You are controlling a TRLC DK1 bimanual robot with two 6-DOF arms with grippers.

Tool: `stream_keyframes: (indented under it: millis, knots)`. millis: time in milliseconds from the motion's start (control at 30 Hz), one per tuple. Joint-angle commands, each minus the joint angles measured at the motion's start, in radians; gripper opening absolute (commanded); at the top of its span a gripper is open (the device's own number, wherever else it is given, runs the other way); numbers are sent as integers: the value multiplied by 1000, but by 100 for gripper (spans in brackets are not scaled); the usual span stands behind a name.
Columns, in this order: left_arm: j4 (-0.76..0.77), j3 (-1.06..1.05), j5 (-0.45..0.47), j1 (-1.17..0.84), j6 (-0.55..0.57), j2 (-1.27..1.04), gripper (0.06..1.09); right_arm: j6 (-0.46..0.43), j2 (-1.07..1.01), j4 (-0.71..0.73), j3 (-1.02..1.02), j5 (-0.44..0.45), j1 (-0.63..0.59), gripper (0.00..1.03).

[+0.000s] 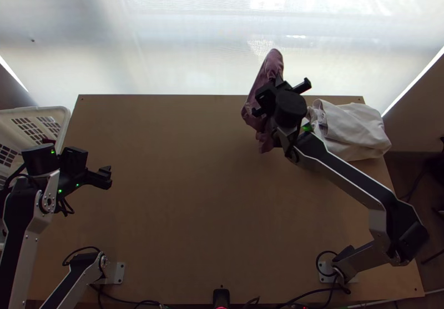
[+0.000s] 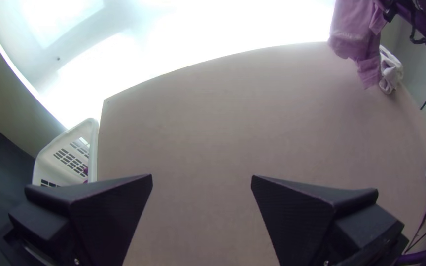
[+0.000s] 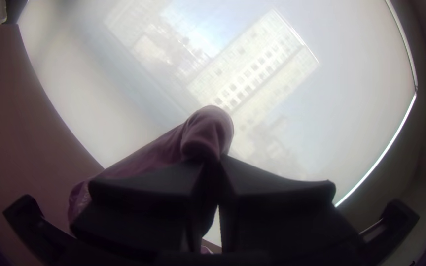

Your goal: Fold the t-shirt

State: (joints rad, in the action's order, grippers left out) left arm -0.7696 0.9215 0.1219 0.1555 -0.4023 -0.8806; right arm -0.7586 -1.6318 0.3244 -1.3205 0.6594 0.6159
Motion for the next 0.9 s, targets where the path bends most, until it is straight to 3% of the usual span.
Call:
stream_keyframes:
  millis: [0,867]
  knots:
    - [-8,5,-10,-1,-1,0,103,10,49,1,46,-70,-125,3]
    - [10,27,-39,-17,-3,-55,103,24,162,-1,133,-196,-384,3]
